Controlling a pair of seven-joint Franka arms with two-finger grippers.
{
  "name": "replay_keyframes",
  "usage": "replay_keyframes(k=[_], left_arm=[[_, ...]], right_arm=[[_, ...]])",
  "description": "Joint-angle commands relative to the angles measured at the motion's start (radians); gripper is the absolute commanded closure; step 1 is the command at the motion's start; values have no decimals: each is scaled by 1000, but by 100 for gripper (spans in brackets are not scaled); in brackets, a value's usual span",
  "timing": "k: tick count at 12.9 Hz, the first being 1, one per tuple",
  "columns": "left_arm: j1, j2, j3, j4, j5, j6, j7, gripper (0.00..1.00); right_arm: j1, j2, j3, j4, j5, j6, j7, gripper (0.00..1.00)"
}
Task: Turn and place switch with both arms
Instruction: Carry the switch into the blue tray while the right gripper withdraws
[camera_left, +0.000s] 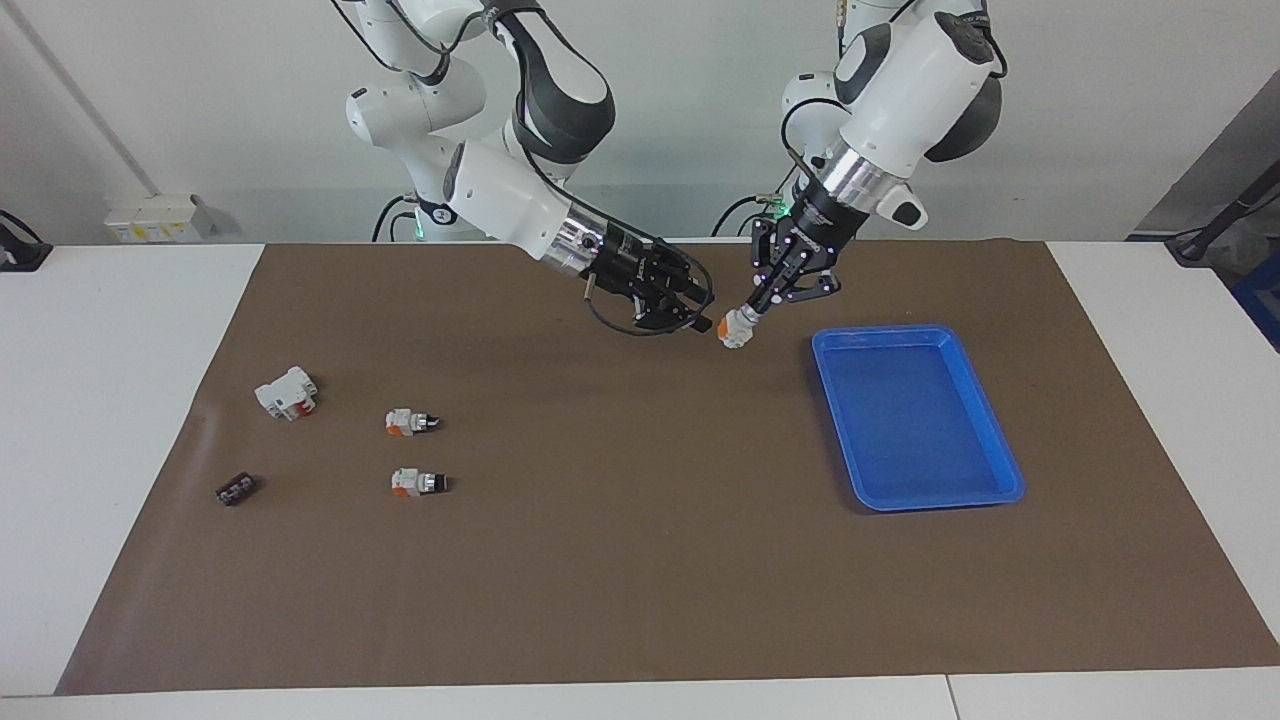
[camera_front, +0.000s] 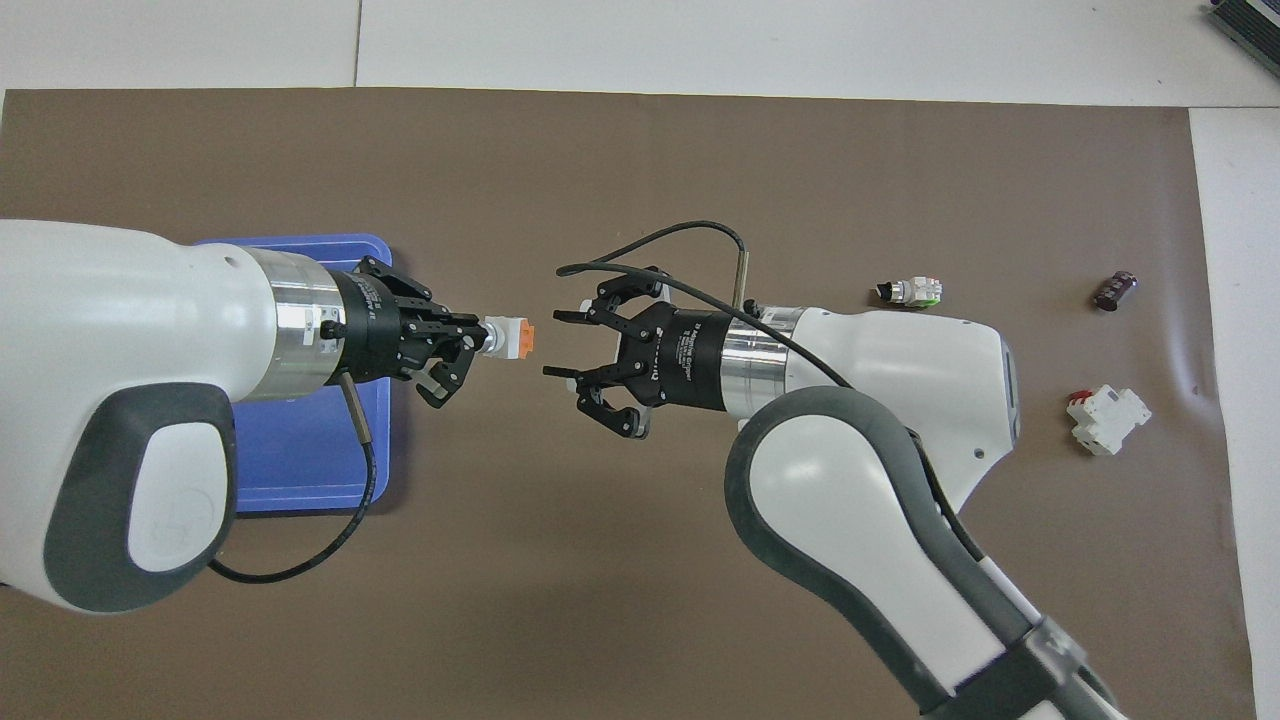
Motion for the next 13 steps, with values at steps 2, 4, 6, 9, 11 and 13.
replay_keyframes(k=[2,4,6,9,11,13], left_arm=[[7,-12,-3,-18,87,15,27,100],[9,-15,-3,-22,112,7,166,100],[48,-19,-3,-26,112,-25,382,100],[93,-24,-3,-26,176,-89,684,100],[124,-32,-3,-27,204,-151,958,100],[144,-50,-3,-54,282,-175,1204,100]], right_arm=[[-26,-58,-4,-44,-113,-12,17,0],[-77,-72,-3,-44,-314,-28,14,0],[-108,-82,-4,-44,-600,-51,6,0],[-152,-85,-3,-44,-931,-83,-173,0],[-201,-85,-3,-38,-1061,-118,-335,0],[-267,-92,-3,-32,-1105,-165,-508,0]])
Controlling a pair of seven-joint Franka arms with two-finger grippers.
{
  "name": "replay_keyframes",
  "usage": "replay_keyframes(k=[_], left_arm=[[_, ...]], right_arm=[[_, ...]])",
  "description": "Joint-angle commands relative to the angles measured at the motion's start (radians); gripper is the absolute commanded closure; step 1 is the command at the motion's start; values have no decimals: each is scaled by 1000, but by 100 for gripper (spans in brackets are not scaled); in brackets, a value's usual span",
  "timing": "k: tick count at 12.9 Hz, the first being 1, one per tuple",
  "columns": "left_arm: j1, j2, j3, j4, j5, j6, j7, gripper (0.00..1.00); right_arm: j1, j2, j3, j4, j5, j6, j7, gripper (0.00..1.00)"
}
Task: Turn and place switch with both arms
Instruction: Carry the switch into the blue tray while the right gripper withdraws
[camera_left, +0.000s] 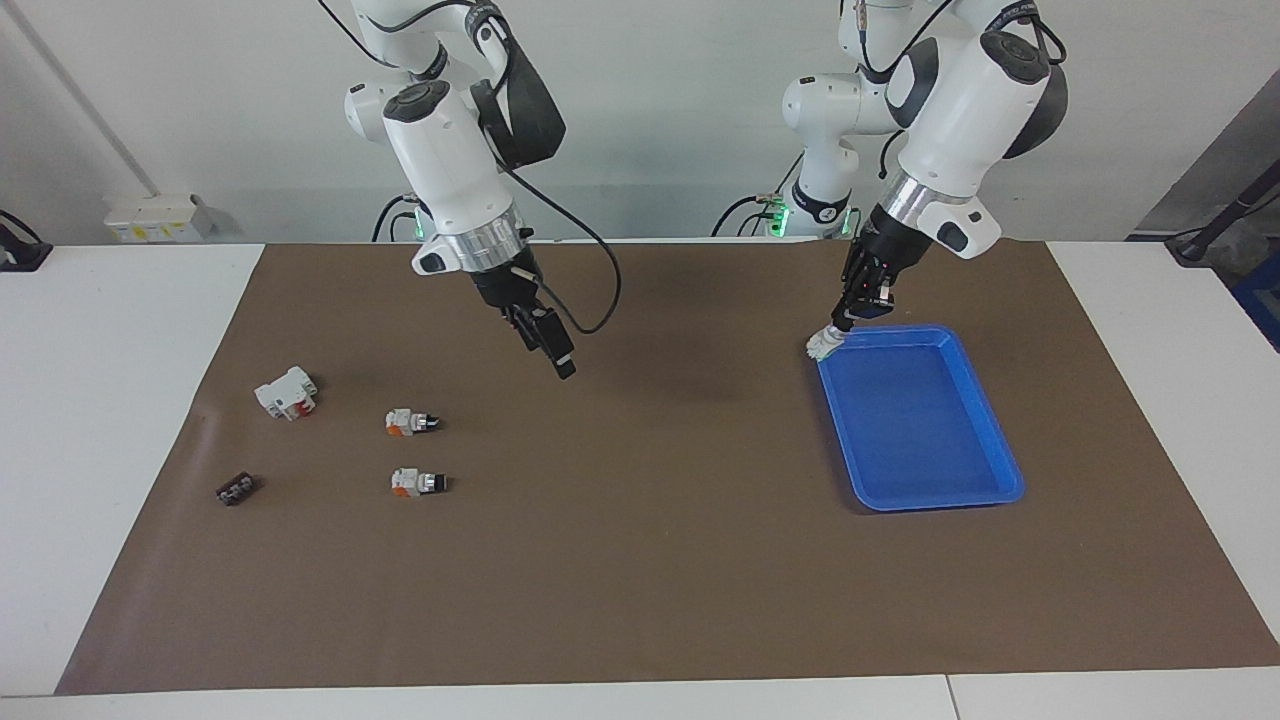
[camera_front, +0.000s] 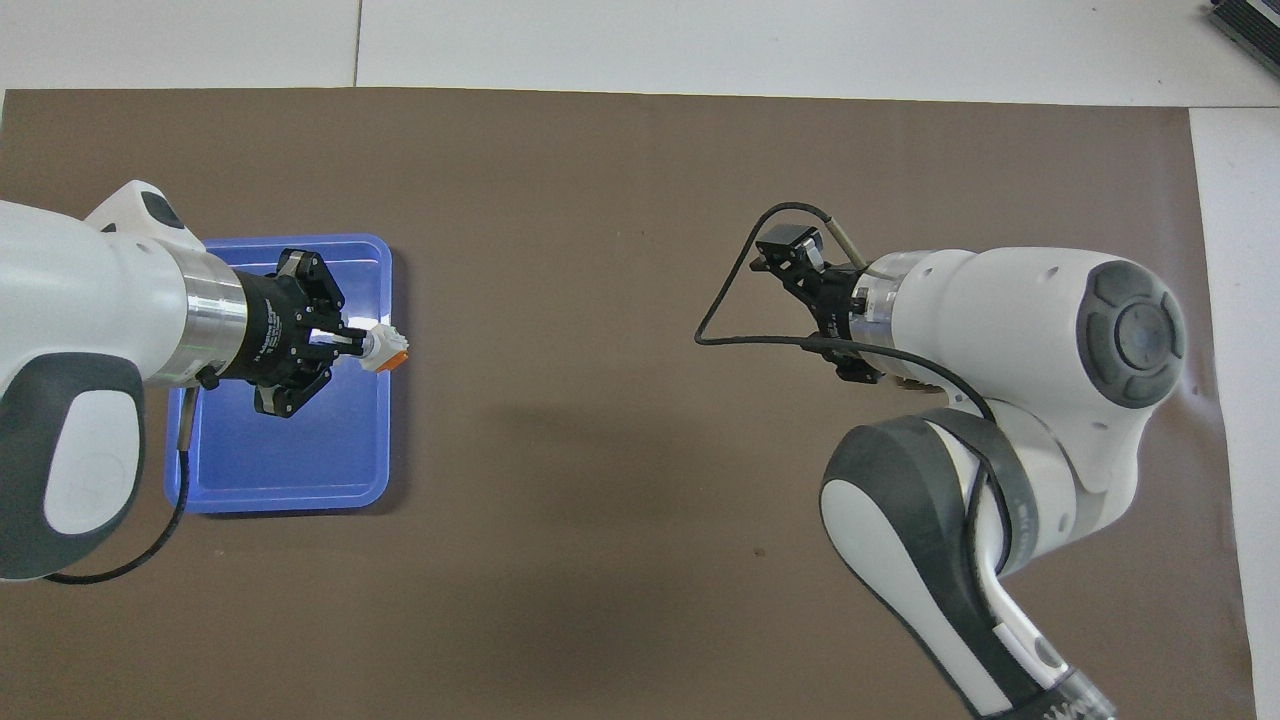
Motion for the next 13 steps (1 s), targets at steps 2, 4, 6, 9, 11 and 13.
replay_keyframes(k=[2,4,6,9,11,13], left_arm=[[50,-67,-6,-91,87,-25,434,100],[84,-85,-5,-133,88,-13,671,100],[129,-105,-6,-183,88,22,881,100],[185,-124,-6,-265,86,86,1245,100],[208,-113,-6,-306,86,145,1365,100],[223,-90,-6,-338,86,188,1474,100]], right_arm=[[-115,-37,7,3,-43,-109,-274,0],[-155,-48,6,43,-44,-196,-362,0],[-204,-48,3,115,-49,-307,-434,0],[-287,-50,12,147,-66,-364,-546,0],[-324,-51,3,193,-78,-434,-697,0],[-372,-51,-2,271,-118,-575,-791,0]])
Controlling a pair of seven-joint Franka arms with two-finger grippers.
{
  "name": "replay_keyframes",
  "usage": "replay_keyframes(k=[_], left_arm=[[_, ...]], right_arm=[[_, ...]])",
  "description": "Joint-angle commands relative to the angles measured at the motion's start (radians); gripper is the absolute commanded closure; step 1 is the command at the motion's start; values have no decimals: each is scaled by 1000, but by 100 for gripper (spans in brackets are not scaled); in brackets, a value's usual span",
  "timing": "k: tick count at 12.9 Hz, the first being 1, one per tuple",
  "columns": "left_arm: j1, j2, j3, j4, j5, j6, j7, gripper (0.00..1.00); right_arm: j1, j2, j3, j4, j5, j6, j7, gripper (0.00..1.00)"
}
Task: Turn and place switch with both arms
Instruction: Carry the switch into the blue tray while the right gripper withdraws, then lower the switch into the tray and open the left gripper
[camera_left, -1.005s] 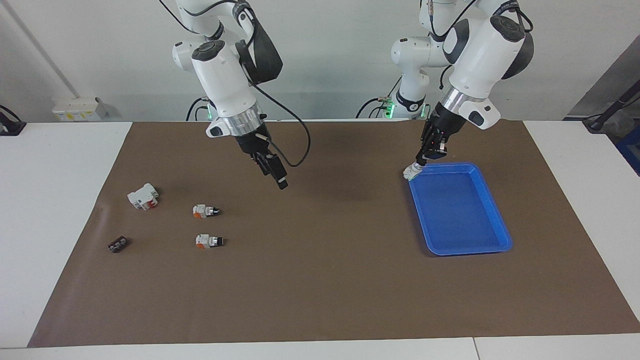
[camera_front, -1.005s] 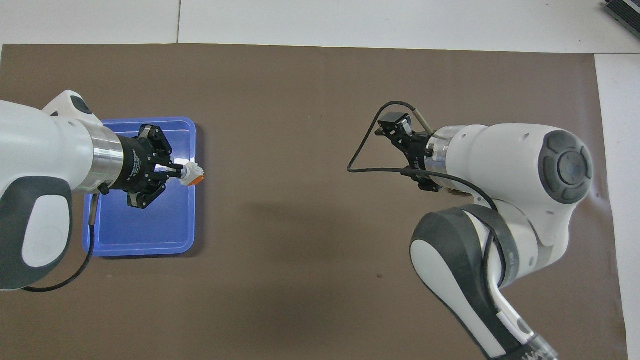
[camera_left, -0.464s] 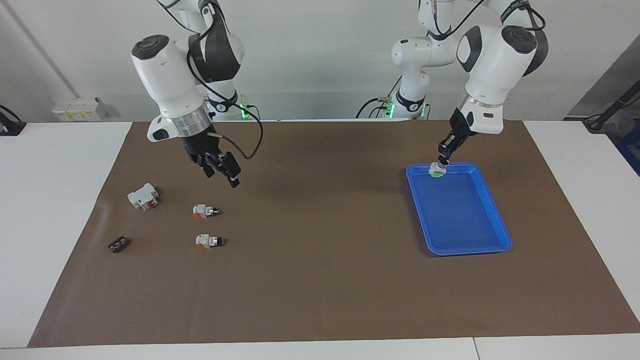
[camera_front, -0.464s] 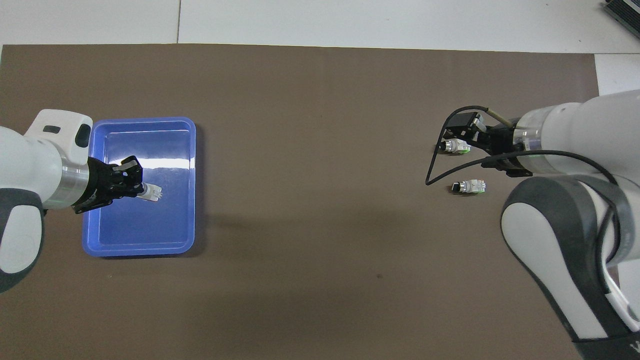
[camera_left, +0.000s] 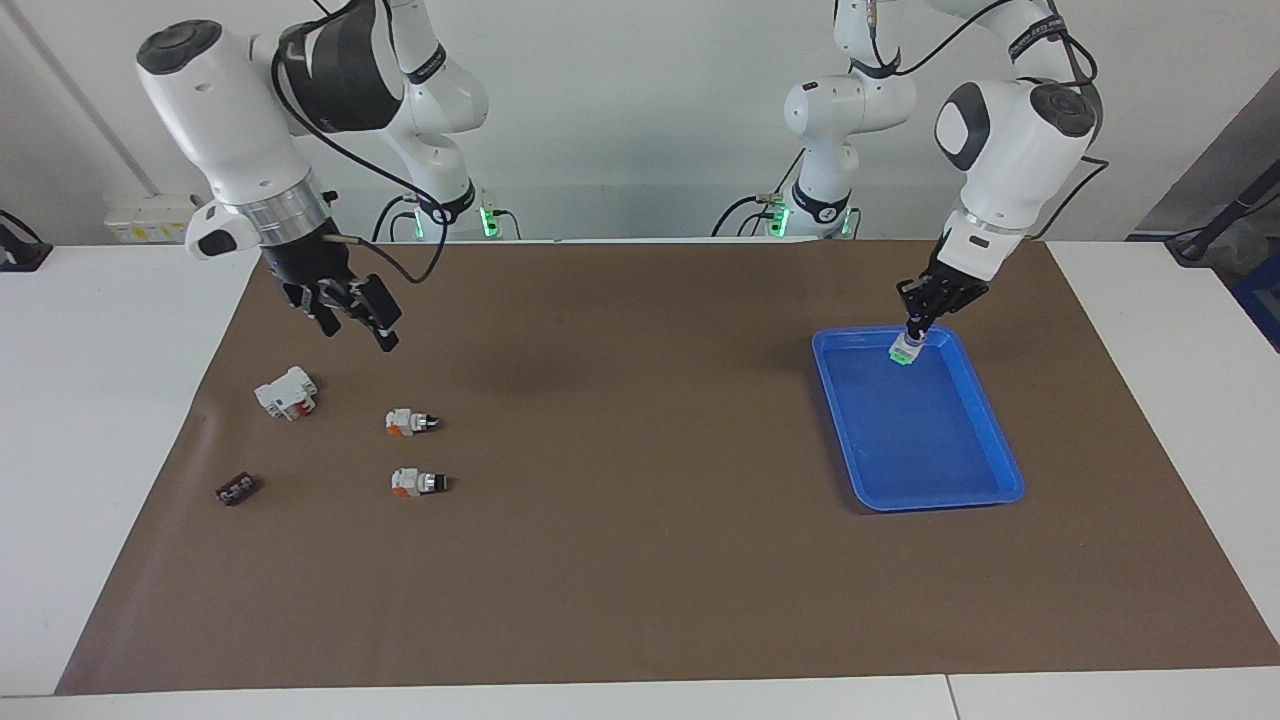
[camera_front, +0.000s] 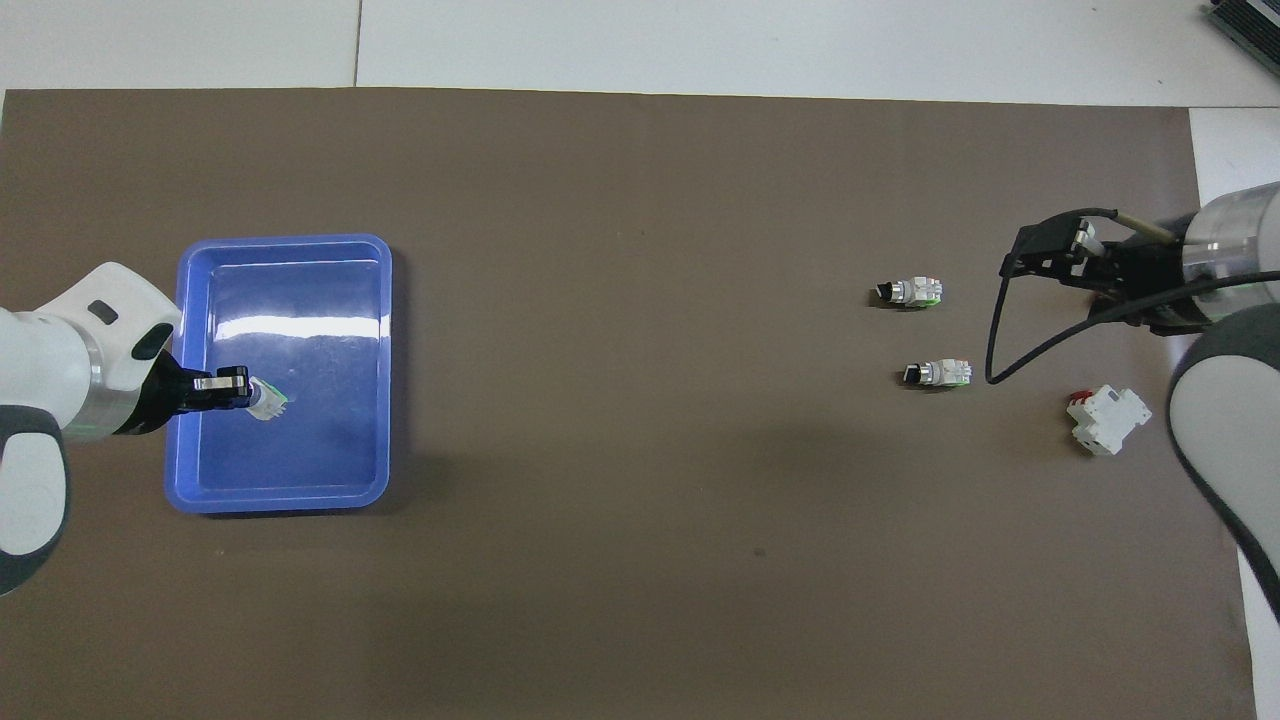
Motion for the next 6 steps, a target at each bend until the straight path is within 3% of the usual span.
replay_keyframes(k=[1,6], left_arm=[[47,3,-8,-74,12,81,143,100],[141,37,-8,-137,12,141,416,100]], right_arm=[[-53,4,-7,117,-57,-169,-138,0],[-46,5,-16,157,-105,-214,-157,0]])
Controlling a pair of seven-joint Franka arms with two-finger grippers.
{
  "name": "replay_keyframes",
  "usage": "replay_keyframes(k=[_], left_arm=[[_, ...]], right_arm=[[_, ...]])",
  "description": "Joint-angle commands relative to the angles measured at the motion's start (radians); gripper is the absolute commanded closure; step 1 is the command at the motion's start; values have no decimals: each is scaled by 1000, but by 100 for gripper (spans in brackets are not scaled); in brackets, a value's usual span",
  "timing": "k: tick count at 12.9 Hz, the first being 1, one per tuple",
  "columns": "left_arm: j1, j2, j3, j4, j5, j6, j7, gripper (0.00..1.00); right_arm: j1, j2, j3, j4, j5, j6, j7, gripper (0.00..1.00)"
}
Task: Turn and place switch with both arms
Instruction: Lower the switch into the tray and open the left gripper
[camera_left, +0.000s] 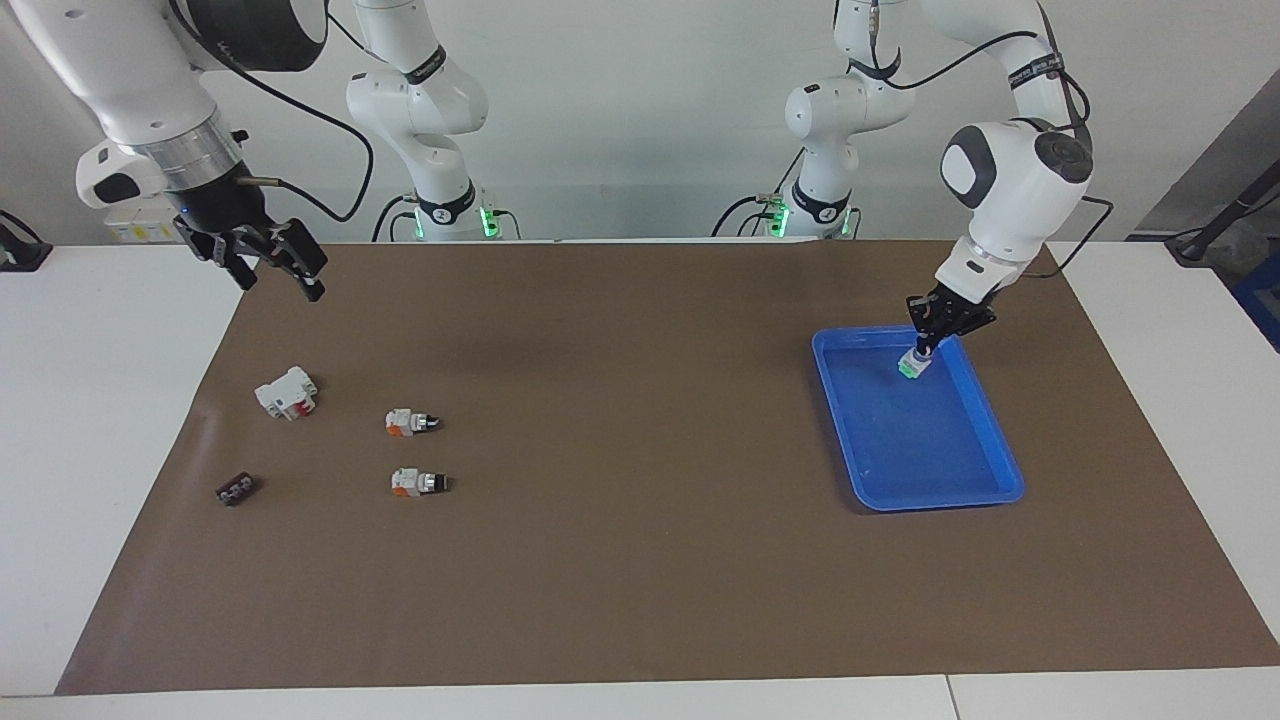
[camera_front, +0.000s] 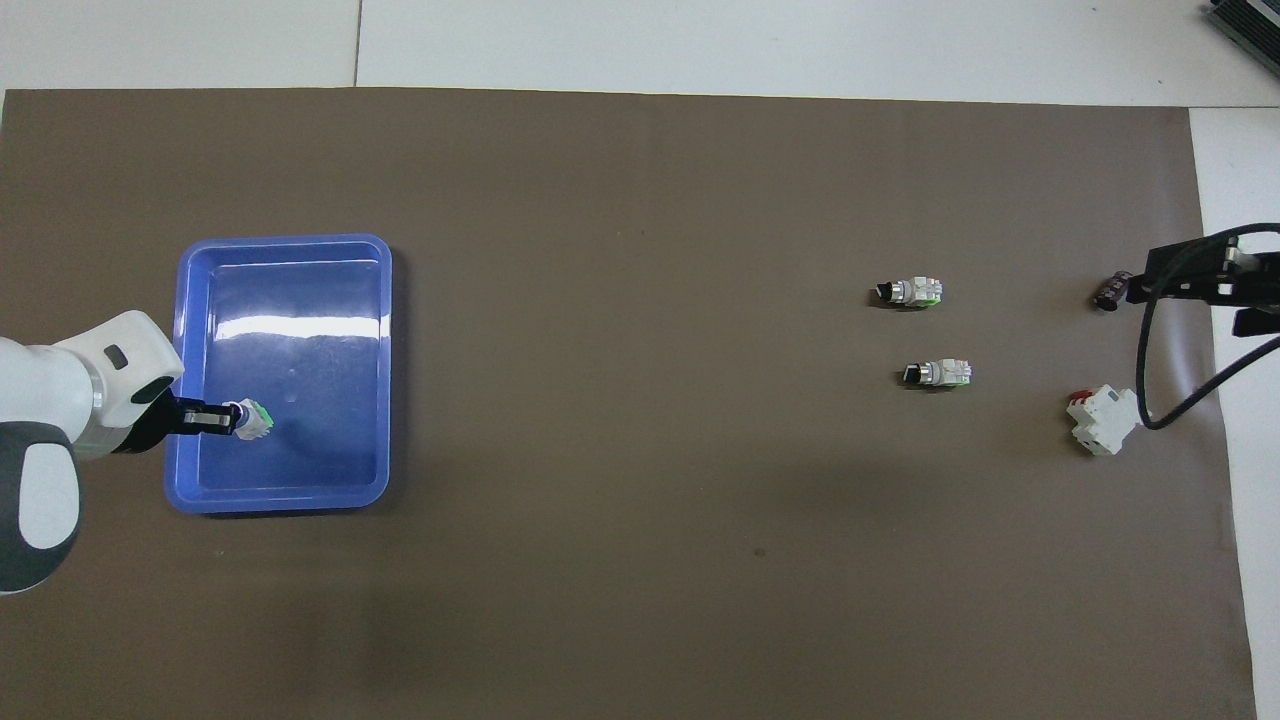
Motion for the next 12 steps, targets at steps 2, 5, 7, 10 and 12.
replay_keyframes(k=[2,5,7,10,12], left_arm=[[58,3,-8,-30,12,33,135,100],[46,27,-8,25,12,6,135,39],[37,52,-10,141,12,-111,126,15],[15,61,-15,287,13,-270,68,10],[-24,63,-18,381,27,-370,-58,11]], right_arm=[[8,20,15,48,-32,-27,-12,0],[26,11,21,48,-32,-50,13,0],[26,3,21,44,-30,-73,19,0],[28,-35,21,7,-30,-91,24,0],[37,-58,9,-13,-30,-125,25,0]])
